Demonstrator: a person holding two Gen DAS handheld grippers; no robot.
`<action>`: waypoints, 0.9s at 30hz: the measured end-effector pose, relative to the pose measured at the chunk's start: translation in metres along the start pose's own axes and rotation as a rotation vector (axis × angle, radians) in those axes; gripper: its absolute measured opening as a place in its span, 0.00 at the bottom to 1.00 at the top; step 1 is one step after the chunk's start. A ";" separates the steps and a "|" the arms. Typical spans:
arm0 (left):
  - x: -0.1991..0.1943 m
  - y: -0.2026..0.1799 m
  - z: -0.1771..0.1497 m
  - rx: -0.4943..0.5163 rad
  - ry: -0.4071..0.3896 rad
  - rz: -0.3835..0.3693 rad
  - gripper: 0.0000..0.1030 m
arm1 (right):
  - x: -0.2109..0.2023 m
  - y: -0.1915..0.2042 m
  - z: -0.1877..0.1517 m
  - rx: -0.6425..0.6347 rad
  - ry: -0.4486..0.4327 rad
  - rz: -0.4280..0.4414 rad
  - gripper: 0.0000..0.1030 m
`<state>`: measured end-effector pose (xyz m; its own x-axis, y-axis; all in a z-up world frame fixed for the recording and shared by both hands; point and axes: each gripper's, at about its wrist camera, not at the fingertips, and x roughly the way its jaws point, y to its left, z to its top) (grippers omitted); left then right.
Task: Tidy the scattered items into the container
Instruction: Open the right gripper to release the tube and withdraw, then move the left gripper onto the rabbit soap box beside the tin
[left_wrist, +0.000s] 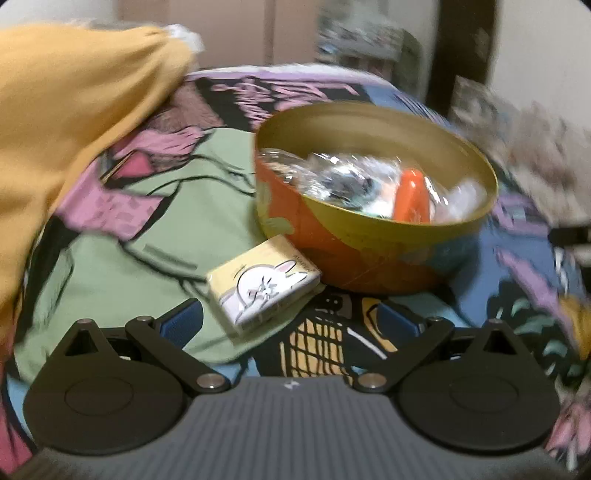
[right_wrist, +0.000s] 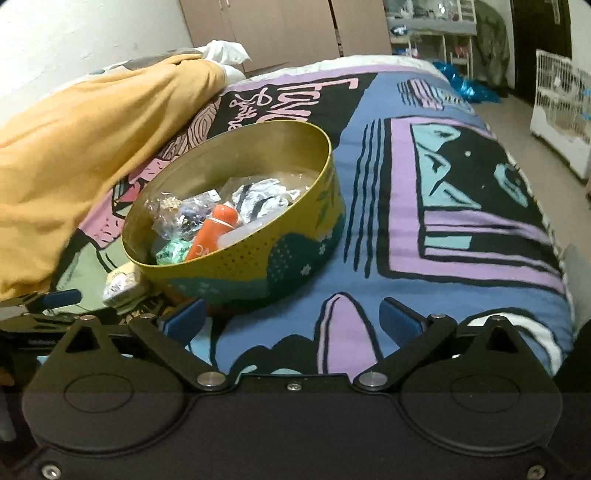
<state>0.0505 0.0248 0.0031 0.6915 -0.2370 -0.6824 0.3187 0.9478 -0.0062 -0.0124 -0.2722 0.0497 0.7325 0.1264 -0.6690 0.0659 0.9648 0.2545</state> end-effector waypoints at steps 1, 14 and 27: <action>0.004 -0.001 0.004 0.056 0.020 -0.014 1.00 | 0.001 -0.001 0.001 0.003 -0.002 0.006 0.98; 0.063 0.008 0.031 0.376 0.184 -0.102 1.00 | 0.017 0.007 0.000 -0.033 0.035 0.016 0.98; 0.068 0.033 0.026 0.081 0.263 -0.119 0.54 | 0.027 0.004 0.001 -0.010 0.065 0.005 0.98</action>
<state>0.1253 0.0346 -0.0246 0.4582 -0.2722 -0.8462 0.4456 0.8940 -0.0463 0.0080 -0.2651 0.0330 0.6873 0.1454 -0.7117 0.0553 0.9664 0.2509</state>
